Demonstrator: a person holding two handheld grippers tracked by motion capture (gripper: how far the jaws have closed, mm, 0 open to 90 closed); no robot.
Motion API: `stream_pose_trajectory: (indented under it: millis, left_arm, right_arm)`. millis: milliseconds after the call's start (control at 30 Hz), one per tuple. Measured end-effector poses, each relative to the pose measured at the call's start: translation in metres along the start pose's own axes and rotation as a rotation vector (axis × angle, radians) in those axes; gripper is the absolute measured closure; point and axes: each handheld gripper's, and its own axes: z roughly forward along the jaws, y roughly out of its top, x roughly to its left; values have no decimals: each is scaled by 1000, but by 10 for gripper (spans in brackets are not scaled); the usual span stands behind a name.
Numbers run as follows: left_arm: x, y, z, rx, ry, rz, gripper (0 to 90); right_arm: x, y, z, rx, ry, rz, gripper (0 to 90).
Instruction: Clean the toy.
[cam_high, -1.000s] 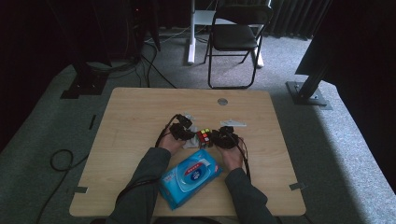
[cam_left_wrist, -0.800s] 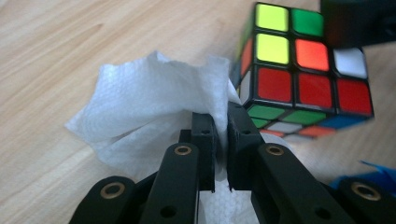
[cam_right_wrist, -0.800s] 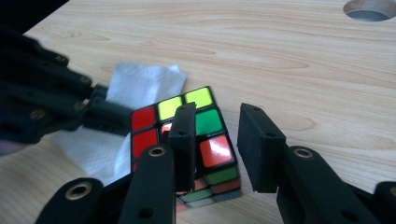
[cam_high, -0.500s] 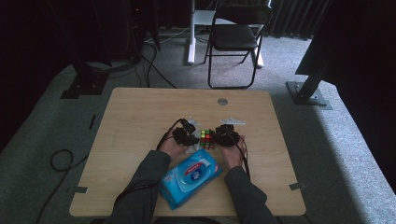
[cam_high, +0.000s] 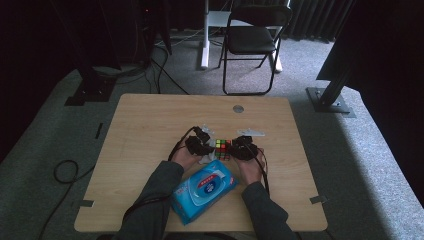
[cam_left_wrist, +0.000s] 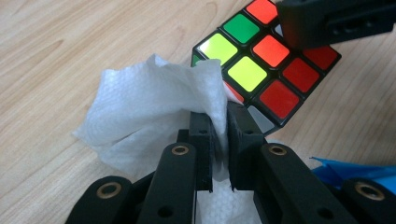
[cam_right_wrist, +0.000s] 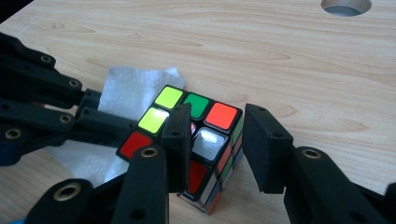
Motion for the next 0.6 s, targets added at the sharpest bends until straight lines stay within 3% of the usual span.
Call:
stream_pose_trajectory:
  millis: [367,600]
  left_arm:
    - [1,2,-4,-20,-1,-9,824]
    - [0,8,-13,-77,-17,-20,836]
  right_arm:
    - [1,-2,0,4,13,20,682]
    - [0,-2,0,4,12,32,701]
